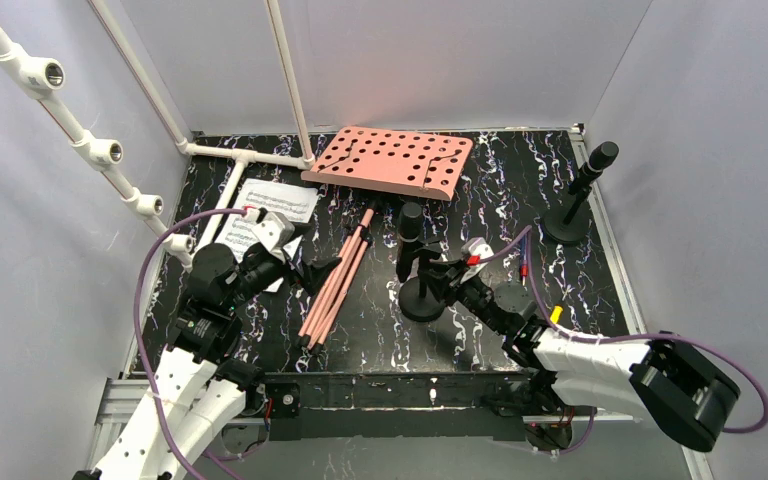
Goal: Pack up the instrument practice props
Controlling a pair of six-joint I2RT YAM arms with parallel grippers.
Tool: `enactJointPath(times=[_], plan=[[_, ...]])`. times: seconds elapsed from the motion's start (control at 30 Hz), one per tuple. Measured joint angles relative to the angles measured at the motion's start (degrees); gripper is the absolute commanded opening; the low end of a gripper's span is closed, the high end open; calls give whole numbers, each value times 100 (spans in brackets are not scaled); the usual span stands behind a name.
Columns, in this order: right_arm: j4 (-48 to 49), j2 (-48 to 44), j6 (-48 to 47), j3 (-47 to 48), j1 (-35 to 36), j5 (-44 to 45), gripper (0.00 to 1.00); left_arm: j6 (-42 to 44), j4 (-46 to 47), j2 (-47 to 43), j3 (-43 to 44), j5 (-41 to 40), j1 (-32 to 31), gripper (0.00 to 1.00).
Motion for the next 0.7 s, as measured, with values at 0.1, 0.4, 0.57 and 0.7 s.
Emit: enactJointPath(times=[0.1, 0.4, 0.57, 0.7], plan=[[568, 455, -20, -4, 417, 380, 12, -70, 160, 275, -20, 533, -44, 89], [1786, 1432, -50, 0, 1397, 1351, 26, -87, 258, 586, -55, 1198, -389, 89], [1676, 1585, 197, 197, 1705, 1801, 38, -39, 291, 603, -59, 1314, -516, 89], [1320, 1567, 490, 367, 1884, 1965, 51, -22, 291, 640, -59, 1331, -538, 89]])
